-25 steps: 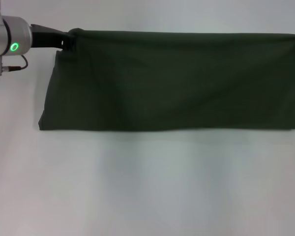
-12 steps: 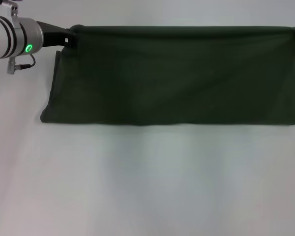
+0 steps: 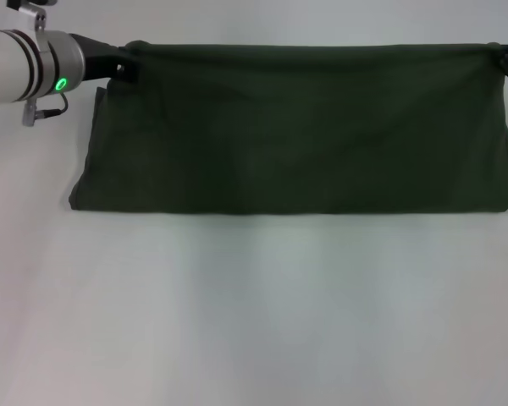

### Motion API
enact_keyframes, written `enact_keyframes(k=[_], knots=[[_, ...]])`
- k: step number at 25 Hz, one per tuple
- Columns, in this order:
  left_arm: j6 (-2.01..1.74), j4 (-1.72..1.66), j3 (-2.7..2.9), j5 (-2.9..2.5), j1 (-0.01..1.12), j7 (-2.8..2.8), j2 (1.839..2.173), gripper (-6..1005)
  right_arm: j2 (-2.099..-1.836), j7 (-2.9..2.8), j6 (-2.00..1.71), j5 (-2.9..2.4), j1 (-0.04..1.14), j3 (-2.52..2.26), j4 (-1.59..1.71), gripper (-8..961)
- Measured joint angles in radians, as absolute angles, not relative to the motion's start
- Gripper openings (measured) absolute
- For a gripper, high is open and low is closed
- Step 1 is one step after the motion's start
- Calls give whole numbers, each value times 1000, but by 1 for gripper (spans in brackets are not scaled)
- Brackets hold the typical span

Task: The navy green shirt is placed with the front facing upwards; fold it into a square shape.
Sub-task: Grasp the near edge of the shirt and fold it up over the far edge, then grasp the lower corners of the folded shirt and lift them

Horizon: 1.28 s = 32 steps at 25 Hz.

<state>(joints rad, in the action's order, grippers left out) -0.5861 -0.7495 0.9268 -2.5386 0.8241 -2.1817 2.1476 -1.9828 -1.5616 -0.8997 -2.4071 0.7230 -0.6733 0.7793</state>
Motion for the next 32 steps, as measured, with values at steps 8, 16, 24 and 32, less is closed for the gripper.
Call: enact_keyframes(k=[8, 16, 24, 32], knots=[[-522, -682, 944, -2544, 847, -2175, 2144, 27, -1979, -1557, -852, -2416, 739, -682, 728, 68], [-452, -651, 918, -2546, 847, -2197, 2126, 69, -1940, -1531, -770, -2402, 770, -697, 616, 168], [-450, -642, 927, -2551, 843, -2198, 2123, 306, -1947, -1530, -721, -2401, 768, -721, 612, 412], [-559, -705, 927, -2525, 815, -2196, 2126, 654, -1957, -1545, -773, -2375, 733, -712, 659, 695]])
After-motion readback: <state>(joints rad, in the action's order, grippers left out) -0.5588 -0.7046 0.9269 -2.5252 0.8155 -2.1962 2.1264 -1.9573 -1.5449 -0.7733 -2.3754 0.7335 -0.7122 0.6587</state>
